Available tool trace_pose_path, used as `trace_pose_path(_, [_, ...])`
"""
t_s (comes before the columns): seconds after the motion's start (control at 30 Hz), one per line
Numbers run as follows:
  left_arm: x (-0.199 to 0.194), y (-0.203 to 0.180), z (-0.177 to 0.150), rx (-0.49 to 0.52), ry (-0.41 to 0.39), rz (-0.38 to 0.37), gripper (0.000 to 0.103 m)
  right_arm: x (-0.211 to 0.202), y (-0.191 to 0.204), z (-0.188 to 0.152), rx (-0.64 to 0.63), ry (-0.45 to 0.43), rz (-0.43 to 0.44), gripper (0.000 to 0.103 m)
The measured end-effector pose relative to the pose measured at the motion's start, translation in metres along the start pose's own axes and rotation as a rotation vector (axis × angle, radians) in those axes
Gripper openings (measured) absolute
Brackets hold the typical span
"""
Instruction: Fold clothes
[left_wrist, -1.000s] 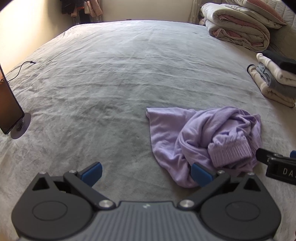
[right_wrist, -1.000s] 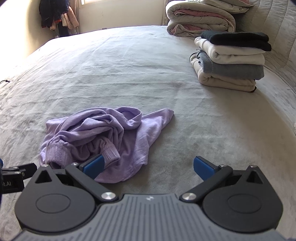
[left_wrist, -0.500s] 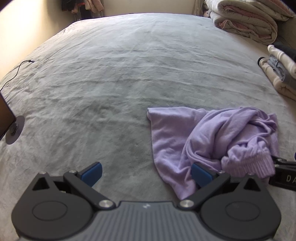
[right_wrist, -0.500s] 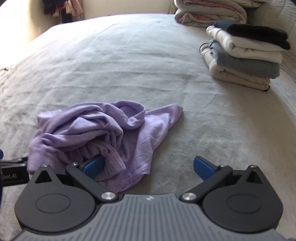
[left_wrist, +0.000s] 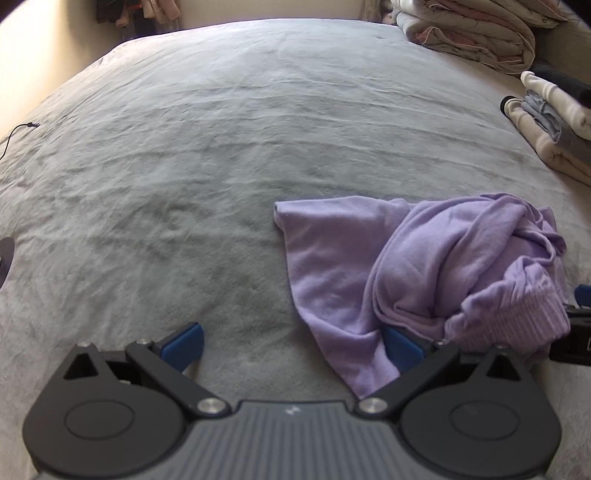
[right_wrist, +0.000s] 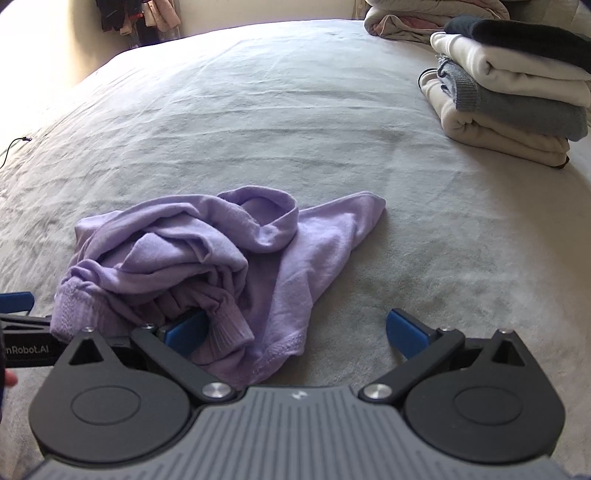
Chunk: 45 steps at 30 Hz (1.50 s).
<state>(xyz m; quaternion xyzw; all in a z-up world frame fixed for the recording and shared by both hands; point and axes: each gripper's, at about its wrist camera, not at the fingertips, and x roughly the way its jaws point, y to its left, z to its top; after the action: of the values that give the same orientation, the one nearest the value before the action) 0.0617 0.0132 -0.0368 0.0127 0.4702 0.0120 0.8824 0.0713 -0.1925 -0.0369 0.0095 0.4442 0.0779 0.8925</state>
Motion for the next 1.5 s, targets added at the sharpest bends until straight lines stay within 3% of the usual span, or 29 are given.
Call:
trace_pose_path(0.27, [-0.013, 0.012, -0.002, -0.011, -0.020, -0.061, 0.101, -0.015, 0.007, 0.002, -0.047, -0.024, -0.001, 0.103])
trace_pose_path(0.47, [-0.039, 0.020, 0.000, -0.021, -0.079, -0.172, 0.100, -0.041, 0.014, 0.001, -0.094, -0.102, 0.051, 0.103])
trace_pose_path(0.63, [-0.046, 0.015, -0.003, 0.011, -0.076, -0.227, 0.097, -0.049, 0.005, 0.000, -0.076, -0.122, 0.072, 0.103])
trace_pose_path(0.8, [-0.050, 0.018, -0.003, -0.007, -0.065, -0.306, 0.089, -0.049, -0.001, 0.001, -0.046, -0.121, 0.094, 0.094])
trace_pose_path(0.9, [-0.052, 0.021, -0.002, -0.037, -0.061, -0.376, 0.084, -0.044, -0.005, 0.003, -0.028, -0.102, 0.126, 0.079])
trace_pose_path(1.07, [-0.052, 0.018, -0.003, -0.036, -0.061, -0.447, 0.060, -0.033, -0.014, 0.004, 0.083, -0.034, 0.239, 0.066])
trace_pose_path(1.17, [-0.052, 0.015, -0.003, -0.026, -0.065, -0.468, 0.053, -0.030, -0.017, 0.004, 0.154, -0.008, 0.307, 0.060])
trace_pose_path(1.27, [-0.057, 0.011, -0.003, 0.008, -0.111, -0.480, 0.052, -0.029, -0.019, 0.006, 0.176, -0.002, 0.317, 0.058])
trace_pose_path(1.4, [-0.066, -0.003, -0.005, 0.133, -0.175, -0.514, 0.054, -0.031, -0.023, 0.008, 0.200, -0.010, 0.313, 0.055])
trace_pose_path(1.5, [-0.067, -0.011, -0.008, 0.174, -0.152, -0.564, 0.054, -0.035, -0.028, 0.010, 0.213, -0.039, 0.288, 0.048])
